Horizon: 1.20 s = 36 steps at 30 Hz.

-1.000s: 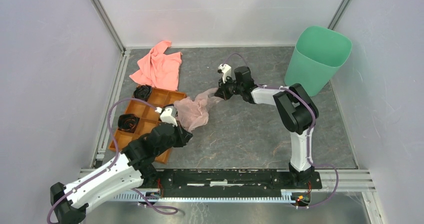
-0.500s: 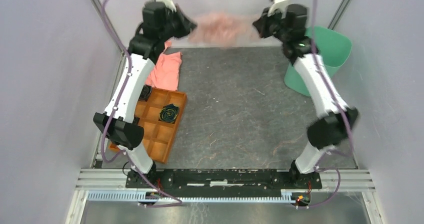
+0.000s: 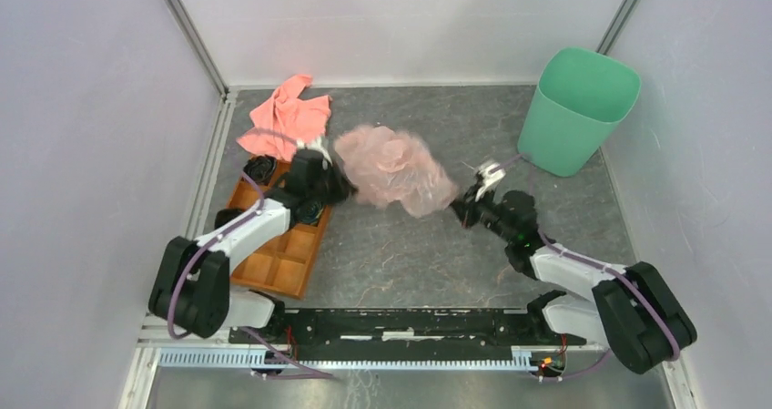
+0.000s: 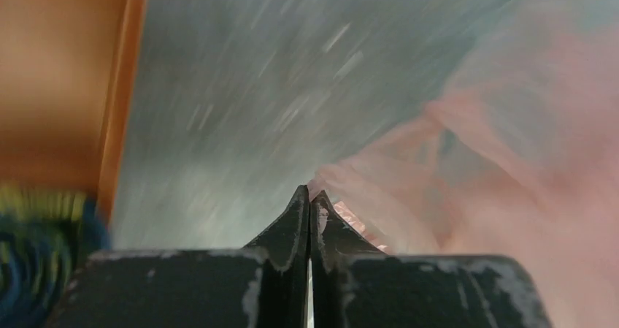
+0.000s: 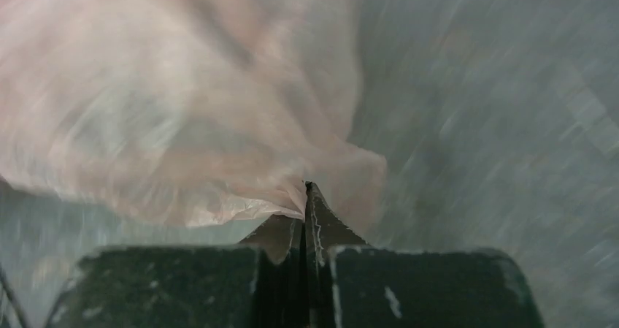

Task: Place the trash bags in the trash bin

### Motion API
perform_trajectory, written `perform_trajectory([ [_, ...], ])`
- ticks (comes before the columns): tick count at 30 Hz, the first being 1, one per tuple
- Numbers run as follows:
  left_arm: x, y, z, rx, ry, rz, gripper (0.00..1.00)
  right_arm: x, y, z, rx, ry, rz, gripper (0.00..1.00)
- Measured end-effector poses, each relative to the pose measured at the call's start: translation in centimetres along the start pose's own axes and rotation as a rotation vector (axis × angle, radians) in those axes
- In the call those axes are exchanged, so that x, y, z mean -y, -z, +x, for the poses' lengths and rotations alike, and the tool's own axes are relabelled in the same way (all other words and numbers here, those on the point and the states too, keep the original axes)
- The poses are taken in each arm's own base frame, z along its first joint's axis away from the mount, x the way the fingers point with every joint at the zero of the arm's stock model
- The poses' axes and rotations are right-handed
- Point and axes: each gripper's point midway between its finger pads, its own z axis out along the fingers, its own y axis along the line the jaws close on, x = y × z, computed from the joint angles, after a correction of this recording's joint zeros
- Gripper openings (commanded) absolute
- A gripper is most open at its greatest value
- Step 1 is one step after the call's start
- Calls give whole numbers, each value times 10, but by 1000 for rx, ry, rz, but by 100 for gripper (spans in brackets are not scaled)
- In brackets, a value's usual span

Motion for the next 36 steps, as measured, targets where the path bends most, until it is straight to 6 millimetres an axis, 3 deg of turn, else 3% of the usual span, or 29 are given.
perform_trajectory([
  [1,-30,-5,40,-118,34,-77,2,-3,7,40,-125,-35,0,1],
  [2,-51,-1,73,-229,68,-147,2,-8,13,64,-218,-51,-5,1],
  [3,-56,5,86,-290,86,-176,2,-14,12,70,-273,-48,-19,1],
  [4,-49,7,83,-313,93,-169,2,-18,0,56,-297,-26,-29,1],
  [6,7,3,29,-286,79,-66,2,-18,-43,-21,-225,52,-24,1],
  [8,88,9,-54,-145,14,133,2,-28,-75,-133,-50,148,-33,1],
  [10,178,55,-141,62,-91,363,2,-51,-67,-248,201,243,-60,1],
  [11,214,93,-173,181,-151,470,2,-62,-51,-281,293,275,-78,1],
  [12,243,140,-194,310,-207,570,2,-83,-16,-320,437,327,-118,0],
  [14,266,243,-198,520,-285,714,2,-111,52,-350,646,397,-176,0],
  [16,259,312,-186,689,-304,782,2,-124,101,-359,799,429,-185,0],
  [17,251,340,-183,770,-294,791,2,-122,112,-361,843,427,-166,0],
  [18,244,351,-185,823,-272,777,2,-113,106,-355,837,406,-137,0],
  [19,236,342,-188,829,-249,741,2,-99,85,-336,777,374,-114,0],
  [20,227,312,-188,785,-230,687,2,-87,62,-313,704,338,-105,0],
  [21,214,265,-182,694,-218,627,2,-70,33,-272,590,286,-106,0],
  [22,194,205,-167,572,-199,558,2,-51,3,-208,431,206,-118,0],
  [24,130,94,-104,286,-118,412,2,-26,-17,-82,135,41,-104,1],
  [25,76,44,-47,97,-46,280,2,-18,-4,7,-93,-74,-76,1],
  [26,28,22,8,-69,21,150,2,-19,13,54,-230,-135,-60,1],
  [27,-20,21,68,-253,93,-2,2,-23,32,89,-357,-182,-49,1],
  [28,-39,32,96,-354,131,-82,2,-26,40,99,-421,-197,-47,0],
  [29,-38,41,101,-394,151,-96,2,-31,36,85,-432,-177,-57,1],
  [30,-21,44,85,-374,145,-59,2,-35,26,59,-398,-139,-74,1],
  [32,50,53,10,-228,86,118,2,-50,-6,-52,-205,-2,-113,0],
  [33,100,67,-44,-95,32,249,2,-69,-13,-168,38,113,-143,1],
  [34,145,90,-90,32,-22,374,2,-76,-10,-192,93,137,-153,1],
  [35,191,129,-134,182,-85,512,2,-89,4,-245,221,188,-167,0],
  [36,221,167,-160,294,-133,615,2,-103,29,-297,363,240,-182,0],
])
